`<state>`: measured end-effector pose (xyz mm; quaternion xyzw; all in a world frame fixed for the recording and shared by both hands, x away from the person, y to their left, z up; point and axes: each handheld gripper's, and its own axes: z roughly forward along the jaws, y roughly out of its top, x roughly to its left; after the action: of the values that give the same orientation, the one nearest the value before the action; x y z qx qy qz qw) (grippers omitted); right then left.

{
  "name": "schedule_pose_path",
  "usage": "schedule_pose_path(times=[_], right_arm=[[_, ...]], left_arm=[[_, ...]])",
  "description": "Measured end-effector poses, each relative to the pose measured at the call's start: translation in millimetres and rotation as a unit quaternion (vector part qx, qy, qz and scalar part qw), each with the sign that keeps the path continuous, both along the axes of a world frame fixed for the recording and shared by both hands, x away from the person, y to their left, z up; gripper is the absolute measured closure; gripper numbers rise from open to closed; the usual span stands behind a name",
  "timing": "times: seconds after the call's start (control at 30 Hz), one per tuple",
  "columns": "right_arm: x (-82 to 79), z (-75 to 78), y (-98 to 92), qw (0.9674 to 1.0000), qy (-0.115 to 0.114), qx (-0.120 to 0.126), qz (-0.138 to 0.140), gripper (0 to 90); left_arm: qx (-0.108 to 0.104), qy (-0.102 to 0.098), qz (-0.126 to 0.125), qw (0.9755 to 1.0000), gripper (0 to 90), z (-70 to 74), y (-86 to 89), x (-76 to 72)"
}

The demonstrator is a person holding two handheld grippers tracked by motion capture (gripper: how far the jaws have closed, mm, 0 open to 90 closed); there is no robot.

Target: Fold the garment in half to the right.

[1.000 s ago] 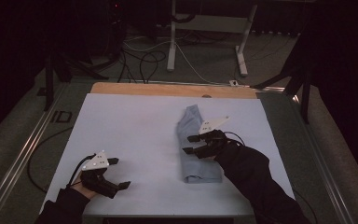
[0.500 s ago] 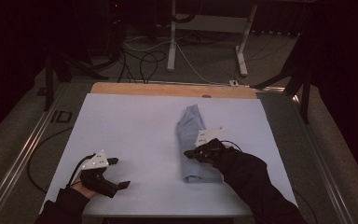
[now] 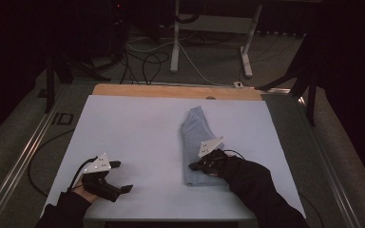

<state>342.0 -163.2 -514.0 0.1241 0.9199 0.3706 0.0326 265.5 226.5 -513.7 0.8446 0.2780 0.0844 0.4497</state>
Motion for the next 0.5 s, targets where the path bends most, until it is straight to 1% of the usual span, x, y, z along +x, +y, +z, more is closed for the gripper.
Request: schedule_pose_path(times=[0.07,0.1,0.2,0.27,0.3,0.43,0.5], right_arm=[[-0.9,-3.1,-2.0,1.0,0.006,0.004,0.002,90.0],[-2.8,-4.4,-2.1,0.9999,0.01,-0.001,0.001,90.0],[-7.1,-8.3,-3.1,0.9998,0.018,0.002,0.006,90.0],[-9.4,-10.2,-3.5,0.9997,0.021,0.0,0.007,90.0],[-10.6,-11.1,-3.8,0.9997,0.019,-0.001,0.011,90.0],[-16.3,-13.3,-5.6,0.9995,0.029,0.01,0.008,90.0],[-20.3,-13.3,-6.1,0.9995,0.03,0.009,0.01,90.0]], left_arm=[[0.0,0.0,-0.001,1.0,0.5,0.0,-0.2,-0.4],[0.0,0.001,-0.002,1.0,0.5,-0.2,-0.5,-0.4],[0.001,0.002,-0.002,1.0,0.5,-0.9,-1.1,0.0],[0.002,0.001,-0.003,1.0,0.5,-0.6,-1.6,-0.4],[0.001,0.001,-0.004,1.0,0.5,-0.4,-1.5,-0.3],[-0.001,0.0,-0.001,1.0,0.5,-0.1,-0.7,-0.3],[0.0,0.0,-0.002,1.0,0.5,-0.1,-0.6,0.0]])
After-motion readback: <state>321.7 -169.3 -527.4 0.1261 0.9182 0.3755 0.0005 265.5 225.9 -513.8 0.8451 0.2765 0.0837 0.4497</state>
